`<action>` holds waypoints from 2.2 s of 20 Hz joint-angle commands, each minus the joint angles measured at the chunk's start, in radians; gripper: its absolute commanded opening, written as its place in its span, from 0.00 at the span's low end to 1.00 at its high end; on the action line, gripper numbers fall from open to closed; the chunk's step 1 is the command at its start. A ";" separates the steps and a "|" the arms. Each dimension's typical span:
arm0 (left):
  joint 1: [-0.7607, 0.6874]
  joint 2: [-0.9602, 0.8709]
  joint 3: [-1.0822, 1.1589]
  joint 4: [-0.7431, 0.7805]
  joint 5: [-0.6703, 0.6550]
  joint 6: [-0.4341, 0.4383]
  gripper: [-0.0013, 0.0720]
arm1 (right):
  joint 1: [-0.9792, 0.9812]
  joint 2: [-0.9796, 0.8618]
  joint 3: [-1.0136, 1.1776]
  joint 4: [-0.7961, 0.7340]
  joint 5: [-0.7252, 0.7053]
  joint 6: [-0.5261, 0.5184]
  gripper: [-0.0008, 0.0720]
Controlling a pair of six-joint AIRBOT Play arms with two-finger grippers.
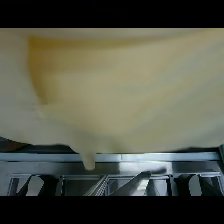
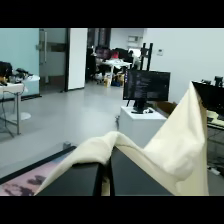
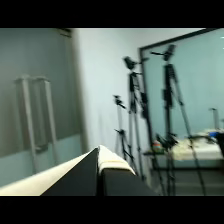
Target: Fold the shirts.
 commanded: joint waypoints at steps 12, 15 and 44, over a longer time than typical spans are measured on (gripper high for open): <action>-0.800 -0.686 -0.214 1.019 0.170 -0.003 0.05 | 0.420 -0.687 -0.240 -0.370 -0.035 0.014 0.03; -0.768 -0.953 -0.088 1.009 0.170 -0.029 0.05 | 0.453 -0.912 -0.240 -0.244 -0.127 -0.030 0.03; -0.820 -1.228 0.258 1.285 0.076 -0.261 0.05 | 0.248 -1.226 -0.022 -0.537 0.199 -0.034 0.03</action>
